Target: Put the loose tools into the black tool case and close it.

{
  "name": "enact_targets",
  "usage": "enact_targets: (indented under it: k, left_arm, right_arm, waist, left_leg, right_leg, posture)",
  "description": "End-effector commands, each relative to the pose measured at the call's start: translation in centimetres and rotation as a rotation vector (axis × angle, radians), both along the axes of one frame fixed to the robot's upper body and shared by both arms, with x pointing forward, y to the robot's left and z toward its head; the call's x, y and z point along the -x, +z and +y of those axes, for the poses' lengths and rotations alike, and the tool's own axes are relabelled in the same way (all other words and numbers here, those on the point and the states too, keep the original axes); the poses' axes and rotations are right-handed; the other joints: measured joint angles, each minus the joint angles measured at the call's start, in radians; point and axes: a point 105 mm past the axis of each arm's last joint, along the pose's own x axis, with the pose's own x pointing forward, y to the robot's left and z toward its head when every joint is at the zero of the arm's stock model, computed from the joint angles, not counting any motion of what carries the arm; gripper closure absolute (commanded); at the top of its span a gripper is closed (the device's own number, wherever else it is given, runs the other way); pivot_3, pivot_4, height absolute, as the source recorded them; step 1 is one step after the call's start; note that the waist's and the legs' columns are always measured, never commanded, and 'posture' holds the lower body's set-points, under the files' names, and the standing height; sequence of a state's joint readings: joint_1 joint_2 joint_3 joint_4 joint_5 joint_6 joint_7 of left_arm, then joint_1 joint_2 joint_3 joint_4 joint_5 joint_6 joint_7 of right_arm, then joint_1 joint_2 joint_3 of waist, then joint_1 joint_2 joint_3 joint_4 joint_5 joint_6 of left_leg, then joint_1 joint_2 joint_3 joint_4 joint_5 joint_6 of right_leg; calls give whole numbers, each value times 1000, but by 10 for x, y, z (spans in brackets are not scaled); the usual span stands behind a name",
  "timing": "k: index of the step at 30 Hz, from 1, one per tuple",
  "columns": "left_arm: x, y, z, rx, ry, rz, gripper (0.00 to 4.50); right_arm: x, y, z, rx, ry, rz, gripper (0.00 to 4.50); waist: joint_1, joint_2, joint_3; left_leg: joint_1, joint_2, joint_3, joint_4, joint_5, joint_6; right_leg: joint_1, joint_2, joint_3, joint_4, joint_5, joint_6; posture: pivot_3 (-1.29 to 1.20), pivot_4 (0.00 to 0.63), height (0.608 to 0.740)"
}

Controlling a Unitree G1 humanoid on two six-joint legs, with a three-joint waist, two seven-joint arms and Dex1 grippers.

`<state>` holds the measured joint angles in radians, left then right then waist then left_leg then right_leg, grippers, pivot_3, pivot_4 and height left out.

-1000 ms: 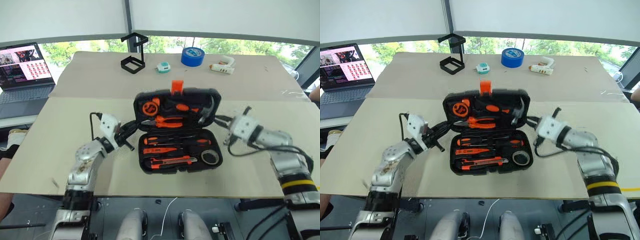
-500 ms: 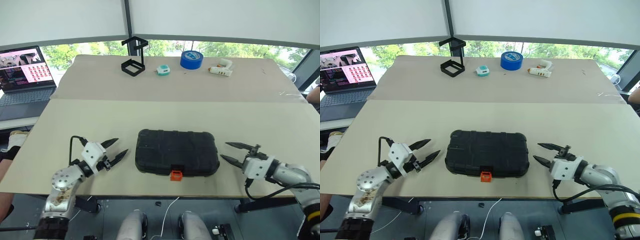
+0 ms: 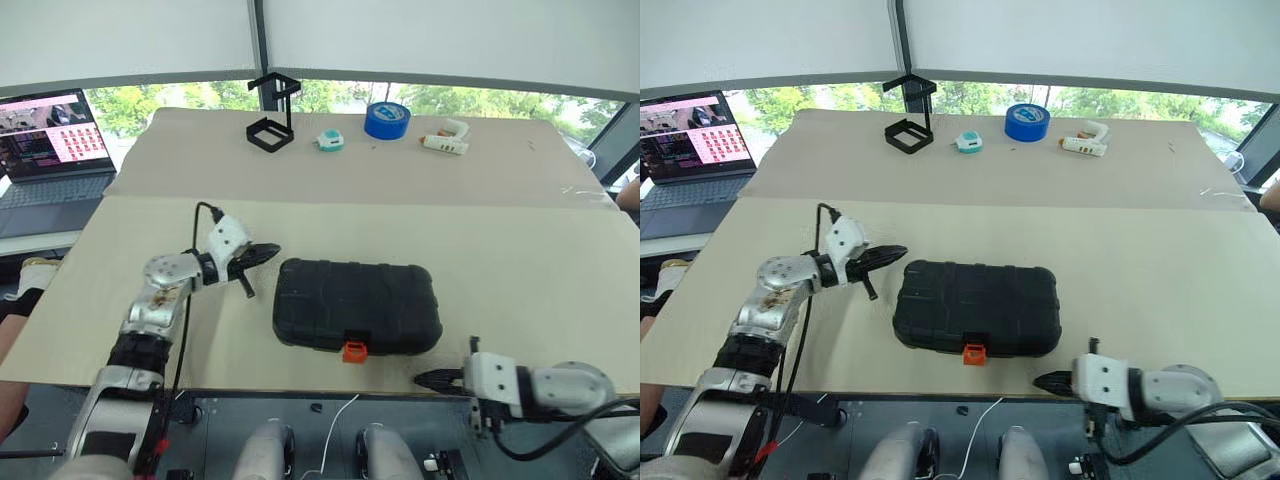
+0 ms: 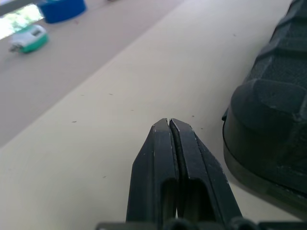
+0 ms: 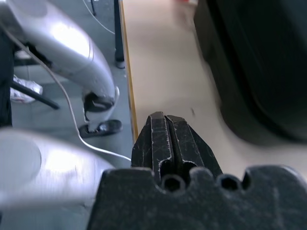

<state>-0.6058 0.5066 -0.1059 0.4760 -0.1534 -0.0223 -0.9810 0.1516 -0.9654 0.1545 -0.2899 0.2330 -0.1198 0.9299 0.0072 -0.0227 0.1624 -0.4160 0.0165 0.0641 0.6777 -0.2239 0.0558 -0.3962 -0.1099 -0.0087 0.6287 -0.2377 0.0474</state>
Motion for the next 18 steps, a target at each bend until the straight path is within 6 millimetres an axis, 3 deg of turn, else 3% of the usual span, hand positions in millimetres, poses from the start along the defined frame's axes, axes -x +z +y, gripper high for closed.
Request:
enact_targets:
  k: [1, 3, 9, 14, 18]
  left_arm:
    - [0, -2, -6, -24, -49, 12, 4416]
    - [4, -12, -5, -40, -64, 61, 4416]
    - [40, -29, -1, -1, -120, 158, 4416]
    - [64, -18, -3, 90, -114, 128, 4416]
    - [72, -10, 6, 104, -69, 108, 4416]
  right_arm:
    - [-19, 4, 7, 3, -61, -53, 4500]
    - [-33, 4, 5, 16, -94, -81, 4500]
    - [-94, 16, -12, 18, -219, -232, 4500]
    - [-130, 30, -17, 0, -270, -309, 4500]
    - [-139, 34, -18, -12, -268, -322, 4500]
  waist:
    - [1, 0, 0]
    - [0, -1, 1]
    - [-20, -3, 1]
    - [-14, -3, 1]
    - [-12, -3, 1]
  left_leg:
    - [0, 0, 0, 0, 0, 0]
    - [-1, 0, 0, 0, 0, 0]
    - [1, 1, 0, 0, 0, 0]
    - [1, 0, -1, 0, 0, -1]
    - [-4, 0, -1, -1, 1, -1]
  right_leg:
    - [-1, 0, 0, 0, 0, 0]
    - [-1, 0, 0, 0, 0, 0]
    - [0, 0, 1, 1, 0, 0]
    - [0, -2, 0, 2, 1, -1]
    - [-6, -3, 0, 3, 1, -1]
  posture:
    - [0, 150, 740]
    - [0, 150, 740]
    - [0, 150, 740]
    - [0, 150, 740]
    - [0, 150, 740]
